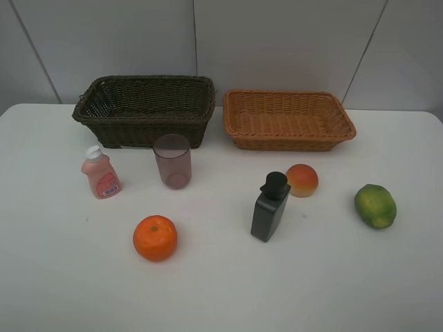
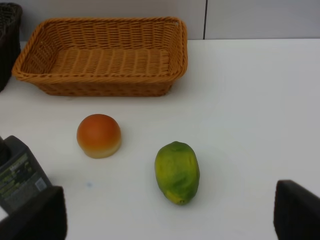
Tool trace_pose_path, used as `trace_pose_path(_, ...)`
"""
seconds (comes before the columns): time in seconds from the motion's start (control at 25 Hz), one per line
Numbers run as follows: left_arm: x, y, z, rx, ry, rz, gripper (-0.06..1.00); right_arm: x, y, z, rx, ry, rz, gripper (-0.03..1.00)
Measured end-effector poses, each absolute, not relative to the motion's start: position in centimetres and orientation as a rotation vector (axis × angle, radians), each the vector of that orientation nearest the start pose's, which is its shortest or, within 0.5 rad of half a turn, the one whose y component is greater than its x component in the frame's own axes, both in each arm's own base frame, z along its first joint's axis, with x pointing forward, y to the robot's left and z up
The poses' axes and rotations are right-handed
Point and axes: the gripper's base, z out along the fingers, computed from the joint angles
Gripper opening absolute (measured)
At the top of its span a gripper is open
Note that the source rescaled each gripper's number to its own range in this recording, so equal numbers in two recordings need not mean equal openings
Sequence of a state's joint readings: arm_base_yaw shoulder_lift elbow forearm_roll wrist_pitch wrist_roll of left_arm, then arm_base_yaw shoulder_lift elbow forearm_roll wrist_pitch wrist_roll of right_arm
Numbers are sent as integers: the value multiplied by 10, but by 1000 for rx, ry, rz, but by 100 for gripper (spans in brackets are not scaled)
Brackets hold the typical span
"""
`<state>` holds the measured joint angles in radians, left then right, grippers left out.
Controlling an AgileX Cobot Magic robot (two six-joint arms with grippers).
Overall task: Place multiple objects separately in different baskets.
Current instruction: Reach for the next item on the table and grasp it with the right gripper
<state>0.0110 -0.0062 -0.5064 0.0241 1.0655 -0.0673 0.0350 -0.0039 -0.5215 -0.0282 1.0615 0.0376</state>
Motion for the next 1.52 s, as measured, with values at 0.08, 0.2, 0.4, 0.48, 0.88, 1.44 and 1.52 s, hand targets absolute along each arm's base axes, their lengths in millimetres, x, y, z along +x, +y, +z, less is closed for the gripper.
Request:
trace_pose_path(0.08, -7, 2, 279, -81, 2035, -7, 100, -8, -3, 283, 4, 2019, 13, 82)
trace_pose_path(0.2, -7, 2, 279, -81, 2035, -7, 100, -8, -3, 283, 4, 2019, 13, 82)
trace_pose_path(0.4, -7, 2, 279, -81, 2035, -7, 100, -8, -3, 283, 4, 2019, 13, 82)
trace_pose_path(0.48, -7, 2, 279, -81, 2035, -7, 100, -8, -3, 283, 4, 2019, 13, 82)
trace_pose_path(0.88, -7, 2, 279, -81, 2035, -7, 100, -8, -3, 283, 4, 2019, 13, 82)
trace_pose_path(1.44, -7, 2, 279, -81, 2035, -7, 100, -8, -2, 283, 4, 2019, 14, 82)
trace_pose_path(1.52, -7, 2, 279, -81, 2035, -7, 100, -8, -2, 283, 4, 2019, 14, 82)
